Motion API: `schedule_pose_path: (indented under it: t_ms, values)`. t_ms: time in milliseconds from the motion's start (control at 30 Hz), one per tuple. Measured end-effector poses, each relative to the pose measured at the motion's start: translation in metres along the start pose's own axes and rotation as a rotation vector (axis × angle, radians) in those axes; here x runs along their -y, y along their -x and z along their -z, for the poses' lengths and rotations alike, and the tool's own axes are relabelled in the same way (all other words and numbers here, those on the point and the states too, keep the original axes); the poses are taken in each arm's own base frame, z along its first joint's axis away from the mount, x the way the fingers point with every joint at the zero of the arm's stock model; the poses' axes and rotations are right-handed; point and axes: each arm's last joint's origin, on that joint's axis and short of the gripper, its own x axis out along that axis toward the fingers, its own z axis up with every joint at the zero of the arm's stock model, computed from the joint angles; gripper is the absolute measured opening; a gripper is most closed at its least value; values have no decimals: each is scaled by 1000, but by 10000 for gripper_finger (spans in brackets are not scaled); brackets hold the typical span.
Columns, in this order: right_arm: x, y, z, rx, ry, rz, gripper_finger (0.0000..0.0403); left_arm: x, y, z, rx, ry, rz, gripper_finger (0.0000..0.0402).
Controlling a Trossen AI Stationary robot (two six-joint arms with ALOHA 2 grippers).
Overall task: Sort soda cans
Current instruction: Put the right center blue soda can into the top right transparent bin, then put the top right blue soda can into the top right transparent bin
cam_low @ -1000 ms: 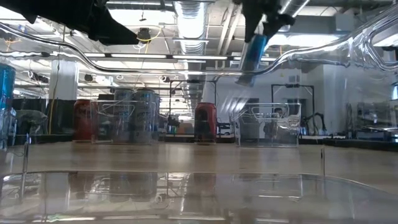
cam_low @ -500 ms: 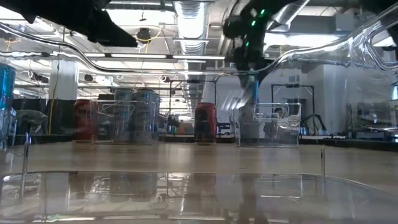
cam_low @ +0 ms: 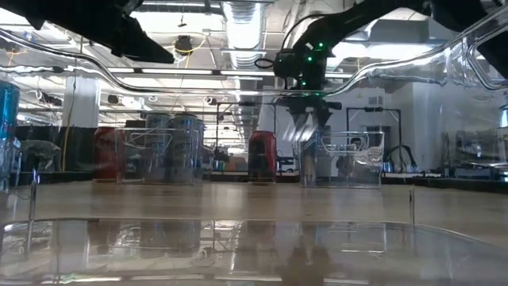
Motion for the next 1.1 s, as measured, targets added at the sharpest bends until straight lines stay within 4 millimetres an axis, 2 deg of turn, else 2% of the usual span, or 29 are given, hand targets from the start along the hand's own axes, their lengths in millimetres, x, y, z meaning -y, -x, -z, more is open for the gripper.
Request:
schedule_pose_path:
  t_ms: [467,567,667,833,1100]
  values:
    - [-4,3,-2,34,23,-21,345,0,0,1,-5,14,2,229]
    - [-2,10,1,30,25,-20,362,0,0,2,-17,17,4,229]
    - [1,25,4,43,26,-24,369,0,0,3,-38,17,-16,229]
    - [4,61,9,133,45,-51,368,-7,1,7,-104,80,-259,229]
    - [4,116,27,260,64,-89,368,-4,1,12,-147,154,-230,229]
